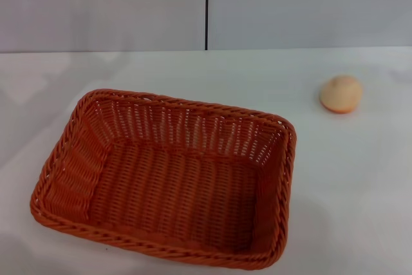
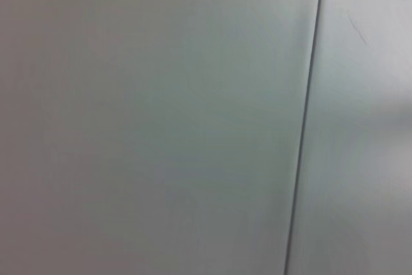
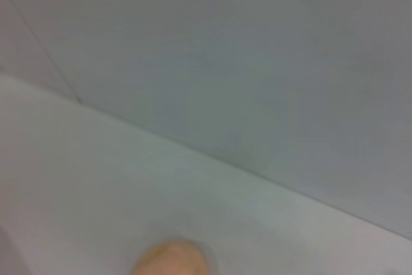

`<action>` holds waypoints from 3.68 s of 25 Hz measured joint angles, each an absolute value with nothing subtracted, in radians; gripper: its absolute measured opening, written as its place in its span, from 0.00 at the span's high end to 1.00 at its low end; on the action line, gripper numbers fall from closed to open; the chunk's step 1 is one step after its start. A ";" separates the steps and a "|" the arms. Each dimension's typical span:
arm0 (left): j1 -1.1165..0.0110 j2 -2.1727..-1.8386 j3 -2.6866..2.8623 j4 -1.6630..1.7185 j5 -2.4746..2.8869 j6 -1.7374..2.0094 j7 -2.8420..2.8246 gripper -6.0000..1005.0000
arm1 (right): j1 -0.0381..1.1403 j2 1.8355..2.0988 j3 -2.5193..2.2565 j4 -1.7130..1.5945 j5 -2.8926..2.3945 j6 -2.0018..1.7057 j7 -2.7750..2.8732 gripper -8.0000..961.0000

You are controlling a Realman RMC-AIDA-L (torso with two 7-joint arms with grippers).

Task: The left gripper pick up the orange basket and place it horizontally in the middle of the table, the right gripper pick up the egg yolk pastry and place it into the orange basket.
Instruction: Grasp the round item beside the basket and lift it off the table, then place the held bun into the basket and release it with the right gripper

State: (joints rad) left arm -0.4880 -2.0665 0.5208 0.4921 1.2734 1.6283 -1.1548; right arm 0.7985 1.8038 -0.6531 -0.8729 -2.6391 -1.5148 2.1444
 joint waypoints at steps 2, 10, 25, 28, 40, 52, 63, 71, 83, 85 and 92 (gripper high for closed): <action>-0.486 -2.067 0.525 0.476 1.273 1.637 -1.145 0.19 | 0.813 1.841 -0.677 -0.868 -2.676 -1.467 2.145 0.39; -0.483 -2.066 0.521 0.434 1.273 1.658 -1.104 0.19 | 0.802 1.952 -0.762 -0.877 -2.694 -1.336 2.136 0.40; -0.486 -2.065 0.519 0.403 1.272 1.653 -1.089 0.19 | 0.775 2.034 -0.807 -0.864 -2.627 -1.274 2.070 0.41; -0.484 -2.065 0.518 0.403 1.272 1.653 -1.089 0.19 | 0.779 2.035 -0.823 -0.830 -2.627 -1.257 2.070 0.42; -0.485 -2.065 0.515 0.388 1.272 1.652 -1.089 0.19 | 0.765 2.040 -0.844 -0.813 -2.630 -1.235 2.072 0.43; -0.482 -2.065 0.515 0.388 1.272 1.652 -1.089 0.19 | 0.730 2.040 -0.835 -0.866 -2.626 -1.243 2.082 0.72; -0.477 -2.065 0.515 0.387 1.269 1.655 -1.090 0.19 | 0.706 2.046 -0.832 -0.908 -2.588 -1.249 2.085 0.79; -0.470 -2.064 0.517 0.376 1.268 1.659 -1.090 0.19 | 0.567 2.057 -0.845 -1.168 -2.234 -1.293 2.058 0.83; -0.467 -2.064 0.522 0.376 1.268 1.660 -1.089 0.19 | 0.594 2.059 -0.932 -1.269 -1.829 -1.610 1.982 0.90; -0.469 -2.064 0.522 0.376 1.269 1.660 -1.089 0.19 | 0.615 2.067 -1.022 -1.220 -1.816 -1.598 1.960 0.91; -0.473 -2.065 0.522 0.352 1.269 1.660 -1.068 0.19 | 0.667 2.072 -1.182 -1.038 -1.745 -1.547 1.894 0.91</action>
